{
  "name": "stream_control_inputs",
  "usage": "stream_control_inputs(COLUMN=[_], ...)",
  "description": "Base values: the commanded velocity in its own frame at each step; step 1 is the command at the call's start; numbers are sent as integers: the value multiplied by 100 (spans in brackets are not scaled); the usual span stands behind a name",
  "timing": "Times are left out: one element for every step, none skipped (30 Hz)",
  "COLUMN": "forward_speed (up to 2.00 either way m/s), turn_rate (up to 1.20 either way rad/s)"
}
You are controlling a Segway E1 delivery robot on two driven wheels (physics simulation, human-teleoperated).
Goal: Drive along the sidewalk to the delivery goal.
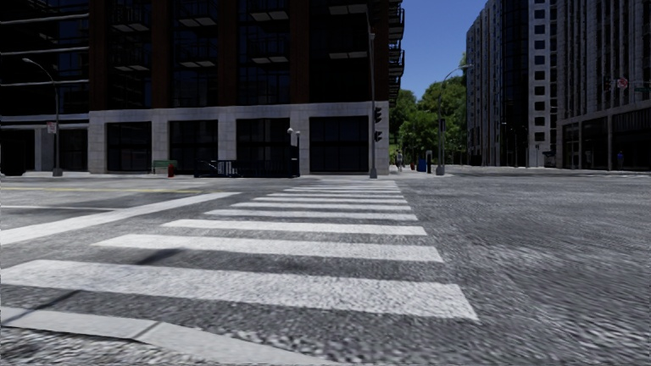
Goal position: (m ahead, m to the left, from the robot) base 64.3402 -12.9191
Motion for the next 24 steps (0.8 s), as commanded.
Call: stream_control_inputs(forward_speed=[180, 180, 180, 180, 180, 180, 180, 180, 180, 180, 180, 180, 180, 180, 180, 180, 180, 180, 180, 180, 180, 180, 180, 179], turn_rate=[0, 0, 0, 0, 0, 0, 0, 0, 0, 0, 0, 0, 0, 0, 0, 0, 0, 0, 0, 0, 0, 0, 0, 0])
